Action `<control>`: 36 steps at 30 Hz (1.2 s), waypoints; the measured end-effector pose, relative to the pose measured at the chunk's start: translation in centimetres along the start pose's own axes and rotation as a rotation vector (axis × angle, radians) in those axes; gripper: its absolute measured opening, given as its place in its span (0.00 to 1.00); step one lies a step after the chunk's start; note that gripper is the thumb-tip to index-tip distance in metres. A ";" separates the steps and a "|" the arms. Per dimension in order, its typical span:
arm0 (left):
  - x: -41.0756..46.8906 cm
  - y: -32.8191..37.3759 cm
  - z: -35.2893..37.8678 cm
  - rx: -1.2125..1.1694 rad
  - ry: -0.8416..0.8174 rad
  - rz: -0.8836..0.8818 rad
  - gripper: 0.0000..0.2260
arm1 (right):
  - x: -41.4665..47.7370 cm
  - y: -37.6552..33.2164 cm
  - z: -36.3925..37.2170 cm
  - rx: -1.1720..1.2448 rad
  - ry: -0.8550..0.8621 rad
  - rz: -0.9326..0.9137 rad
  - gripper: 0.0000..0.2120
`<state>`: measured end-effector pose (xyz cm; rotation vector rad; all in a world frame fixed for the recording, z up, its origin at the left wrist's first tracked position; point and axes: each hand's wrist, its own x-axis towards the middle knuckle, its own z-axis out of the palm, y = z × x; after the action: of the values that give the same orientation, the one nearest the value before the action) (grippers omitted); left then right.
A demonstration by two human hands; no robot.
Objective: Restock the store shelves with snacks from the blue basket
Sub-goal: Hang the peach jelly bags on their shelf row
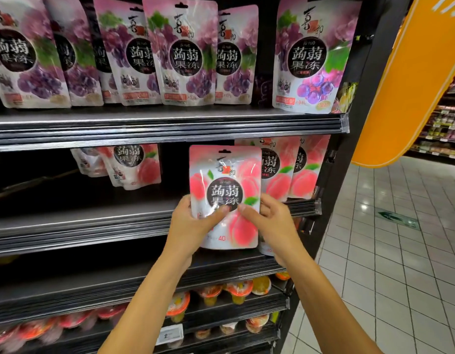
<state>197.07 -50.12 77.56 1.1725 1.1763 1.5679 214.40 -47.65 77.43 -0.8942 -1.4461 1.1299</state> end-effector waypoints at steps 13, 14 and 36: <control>-1.0 -1.3 1.8 0.766 0.043 0.460 0.22 | 5.5 -0.9 2.5 -0.063 0.230 -0.229 0.03; -1.0 -1.8 1.9 0.827 0.021 0.440 0.23 | 5.5 -0.6 2.6 -0.079 0.219 -0.224 0.03; -1.1 -4.0 3.5 0.917 -0.025 0.385 0.22 | 2.6 1.7 0.0 -0.566 0.481 -0.050 0.09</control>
<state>201.07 -49.60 73.85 2.0915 1.8115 1.2605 213.89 -44.77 76.55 -1.4010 -1.3789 0.4094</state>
